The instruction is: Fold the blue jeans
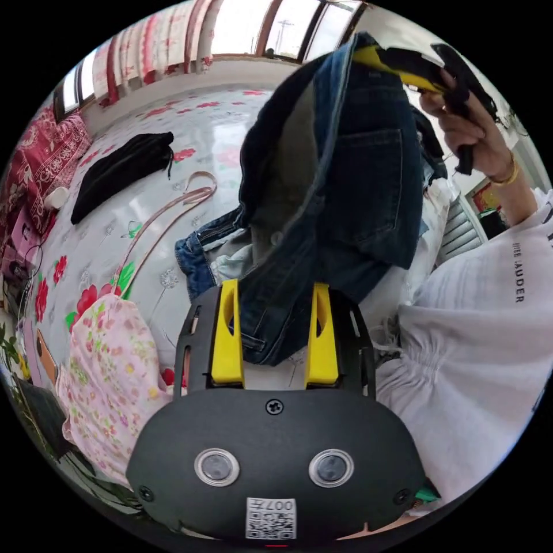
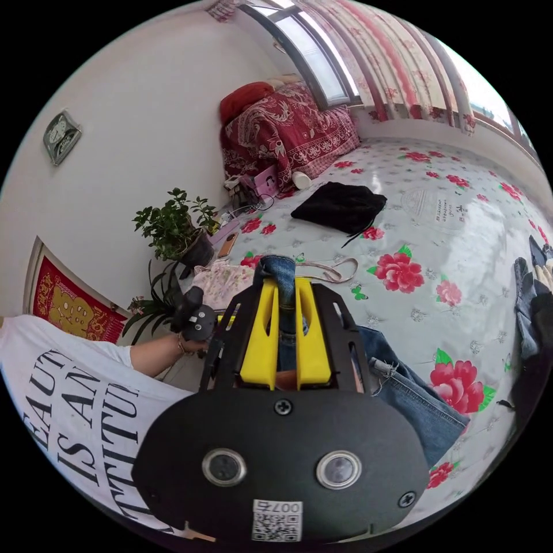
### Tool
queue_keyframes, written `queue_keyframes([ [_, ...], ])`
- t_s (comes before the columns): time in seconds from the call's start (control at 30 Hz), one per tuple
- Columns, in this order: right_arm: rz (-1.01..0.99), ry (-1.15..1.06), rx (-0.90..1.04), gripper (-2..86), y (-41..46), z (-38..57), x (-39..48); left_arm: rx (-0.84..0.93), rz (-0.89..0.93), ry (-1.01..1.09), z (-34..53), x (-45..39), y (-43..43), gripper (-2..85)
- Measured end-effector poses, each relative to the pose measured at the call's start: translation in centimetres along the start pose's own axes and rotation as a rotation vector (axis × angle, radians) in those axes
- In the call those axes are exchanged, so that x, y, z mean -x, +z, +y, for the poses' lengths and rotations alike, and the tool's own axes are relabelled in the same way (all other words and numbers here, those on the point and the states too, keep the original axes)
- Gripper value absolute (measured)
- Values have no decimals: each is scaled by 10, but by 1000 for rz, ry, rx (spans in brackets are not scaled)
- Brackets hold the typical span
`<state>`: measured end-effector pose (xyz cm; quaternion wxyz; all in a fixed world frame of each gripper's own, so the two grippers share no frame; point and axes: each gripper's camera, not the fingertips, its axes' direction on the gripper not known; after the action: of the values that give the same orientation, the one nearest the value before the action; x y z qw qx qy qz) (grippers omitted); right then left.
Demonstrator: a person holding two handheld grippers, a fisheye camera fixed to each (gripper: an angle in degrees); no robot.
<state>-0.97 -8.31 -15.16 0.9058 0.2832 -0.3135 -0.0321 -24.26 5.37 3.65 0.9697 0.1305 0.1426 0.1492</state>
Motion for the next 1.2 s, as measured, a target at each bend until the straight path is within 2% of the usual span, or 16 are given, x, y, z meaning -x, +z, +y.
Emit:
queue_keyframes([
  [0.07, 18, -13, 16, 88, 2, -3, -1, 23, -20, -58, -5, 15, 5, 75],
  [0.13, 14, -27, 19, 86, 5, -4, -1, 16, -92, -209, 0, 46, -12, 37],
  [0.27, -13, -70, 9, 83, 13, -8, 4, -55, -43, -495, 36, 96, -50, 42],
  [0.33, -31, -106, 12, 82, 22, -10, 8, -22, -56, -608, 57, 113, -56, 58],
  [0.43, -147, -188, 134, 83, 62, -13, 19, 35, -135, -753, 87, 125, -58, 55],
  [0.5, -240, -246, 315, 85, 103, -9, 26, 24, -156, -835, 112, 129, -65, 46],
  [0.57, -301, -270, 407, 85, 119, -3, 24, -50, -58, -886, 138, 131, -72, 43],
  [0.63, -325, -272, 401, 84, 113, 1, 13, -154, 150, -931, 171, 130, -71, 68],
  [0.73, -381, -190, 287, 81, 70, -5, -27, -241, 360, -983, 207, 131, -57, 121],
  [0.77, -477, -104, 193, 80, 41, -13, -52, -247, 372, -992, 213, 130, -53, 129],
  [0.83, -712, 62, -14, 82, -9, -24, -95, -229, 403, -991, 225, 132, -39, 157],
  [0.9, -1129, 228, -372, 95, -70, -28, -143, -202, 421, -978, 224, 136, -25, 180],
  [1.0, -1529, 276, -666, 117, -126, -33, -159, -224, 447, -984, 220, 152, -12, 204],
  [1.07, -1682, 199, -624, 129, -152, -46, -145, -225, 463, -976, 213, 159, -4, 208],
  [1.2, -1804, 42, -599, 152, -203, -42, -117, -158, 369, -944, 190, 163, 0, 203],
])
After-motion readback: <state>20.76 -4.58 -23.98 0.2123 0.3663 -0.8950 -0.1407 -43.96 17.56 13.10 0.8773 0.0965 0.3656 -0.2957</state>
